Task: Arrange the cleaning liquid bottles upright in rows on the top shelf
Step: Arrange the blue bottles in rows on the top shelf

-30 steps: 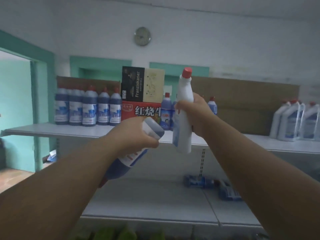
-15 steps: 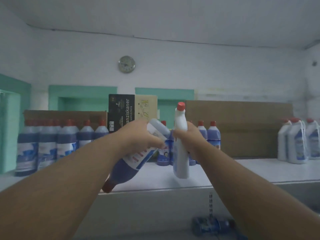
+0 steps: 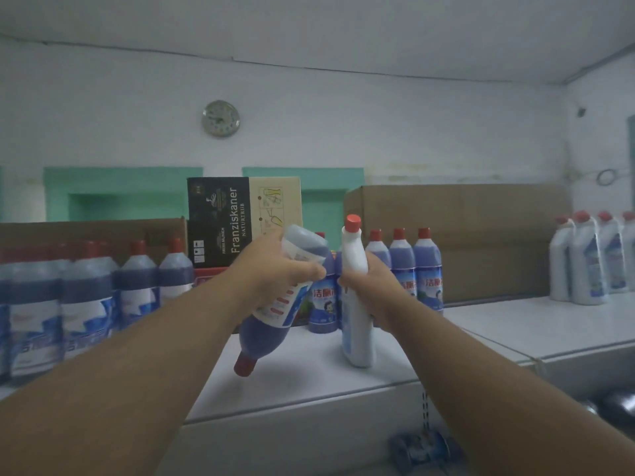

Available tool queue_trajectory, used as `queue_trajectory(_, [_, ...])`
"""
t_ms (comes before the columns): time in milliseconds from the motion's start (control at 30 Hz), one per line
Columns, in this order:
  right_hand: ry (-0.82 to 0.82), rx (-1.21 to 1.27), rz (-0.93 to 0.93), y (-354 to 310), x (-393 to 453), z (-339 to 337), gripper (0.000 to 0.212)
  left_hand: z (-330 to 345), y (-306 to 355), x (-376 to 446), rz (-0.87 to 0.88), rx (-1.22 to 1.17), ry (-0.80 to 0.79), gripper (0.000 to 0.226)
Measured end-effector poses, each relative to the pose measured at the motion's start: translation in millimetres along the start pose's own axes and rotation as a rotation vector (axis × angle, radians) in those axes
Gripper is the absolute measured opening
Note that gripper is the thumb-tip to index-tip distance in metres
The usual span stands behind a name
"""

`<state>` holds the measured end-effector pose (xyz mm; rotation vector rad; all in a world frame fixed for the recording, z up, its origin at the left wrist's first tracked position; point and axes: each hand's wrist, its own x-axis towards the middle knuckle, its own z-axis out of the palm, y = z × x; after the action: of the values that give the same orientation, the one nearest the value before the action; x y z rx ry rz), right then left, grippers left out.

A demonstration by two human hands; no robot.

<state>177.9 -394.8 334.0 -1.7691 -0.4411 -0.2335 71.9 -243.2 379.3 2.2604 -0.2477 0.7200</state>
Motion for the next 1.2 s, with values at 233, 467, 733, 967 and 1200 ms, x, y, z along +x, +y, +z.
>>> queue_trajectory(233, [0.172,-0.088,-0.156,7.7,-24.6,-12.9,0.049,8.3,-5.9,-1.0,-0.006,-0.188,0.08,0.03])
queue_trajectory(467, [0.12,0.2,-0.084,-12.0,-84.9,-14.1,0.021,11.6,21.6,-27.0,0.025,-0.299,0.213,0.046])
queue_trajectory(733, [-0.361,0.617,0.378,-21.4,-108.9,-2.0,0.053,37.8,42.5,-96.2,-0.007,-0.385,0.596,0.061])
queue_trajectory(967, [-0.36,0.818,0.378,-42.7,-114.0,13.9,0.037,26.9,41.9,-160.5,-0.151,-0.221,0.661,0.064])
queue_trajectory(1200, [-0.283,0.541,-0.035,-78.3,-110.0,39.8,0.07,-6.7,19.0,-174.5,-0.386,-0.107,0.366,0.059])
